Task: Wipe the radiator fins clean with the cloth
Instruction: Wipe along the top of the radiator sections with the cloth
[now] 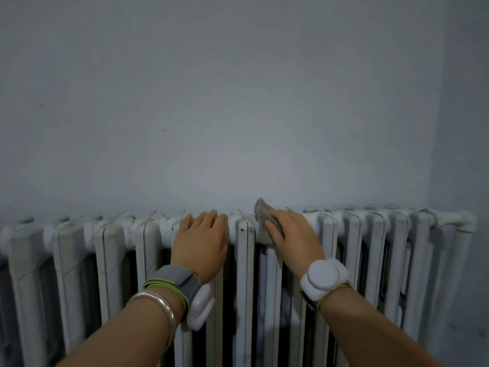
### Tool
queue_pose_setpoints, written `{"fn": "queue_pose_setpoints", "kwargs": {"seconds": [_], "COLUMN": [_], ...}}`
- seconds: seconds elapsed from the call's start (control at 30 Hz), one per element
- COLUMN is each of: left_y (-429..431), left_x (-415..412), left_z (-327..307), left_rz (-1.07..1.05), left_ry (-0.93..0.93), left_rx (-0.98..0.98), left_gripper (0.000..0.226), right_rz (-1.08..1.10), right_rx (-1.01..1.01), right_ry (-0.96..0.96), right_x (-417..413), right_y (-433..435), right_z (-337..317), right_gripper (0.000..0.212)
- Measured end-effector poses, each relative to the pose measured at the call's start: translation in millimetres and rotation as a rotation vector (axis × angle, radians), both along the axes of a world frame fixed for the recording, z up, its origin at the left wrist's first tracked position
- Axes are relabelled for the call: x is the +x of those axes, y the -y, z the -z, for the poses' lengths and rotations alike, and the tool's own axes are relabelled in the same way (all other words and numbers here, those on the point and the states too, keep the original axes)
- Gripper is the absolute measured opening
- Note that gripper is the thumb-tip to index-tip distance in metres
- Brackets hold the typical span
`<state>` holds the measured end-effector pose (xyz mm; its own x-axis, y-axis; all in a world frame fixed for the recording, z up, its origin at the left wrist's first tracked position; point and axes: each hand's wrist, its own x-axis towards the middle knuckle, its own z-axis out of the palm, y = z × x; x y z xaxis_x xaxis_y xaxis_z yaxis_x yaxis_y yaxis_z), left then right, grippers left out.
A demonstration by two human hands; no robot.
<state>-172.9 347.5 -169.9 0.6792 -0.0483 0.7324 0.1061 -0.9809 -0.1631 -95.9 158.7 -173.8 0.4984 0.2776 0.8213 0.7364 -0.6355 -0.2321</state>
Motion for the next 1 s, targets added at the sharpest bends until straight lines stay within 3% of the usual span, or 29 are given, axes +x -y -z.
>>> {"fn": "queue_pose_setpoints", "kwargs": {"seconds": [0.2,0.57,0.73,0.9,1.0], "left_y": [-2.6,-8.6,-8.9,-7.2,-7.1], "left_x": [-3.5,1.0,1.2,-1.7,-2.1], "left_z": [6.9,17.3,16.2,13.6,13.4], "left_rz": [0.045,0.082,0.080,0.102,0.094], "left_ry": [0.043,0.107,0.082,0.073,0.085], "left_rx": [-0.043,-0.042,-0.071,-0.095,-0.089], "left_gripper": [0.040,0.044,0.043,0.039,0.039], "right_rz": [0.060,0.073,0.117,0.068,-0.022], "right_rx": [0.060,0.134,0.036,-0.052,0.030], "right_ry": [0.087,-0.039,-0.124,-0.163,-0.127], "right_x": [-10.4,-22.7,-28.0,-29.8,-40.7], "right_y": [-4.1,-6.5,-1.0,4.3,12.8], "right_z": [24.4,55.5,79.7,99.3,88.5], "right_gripper": [0.031,0.038,0.039,0.031,0.019]}}
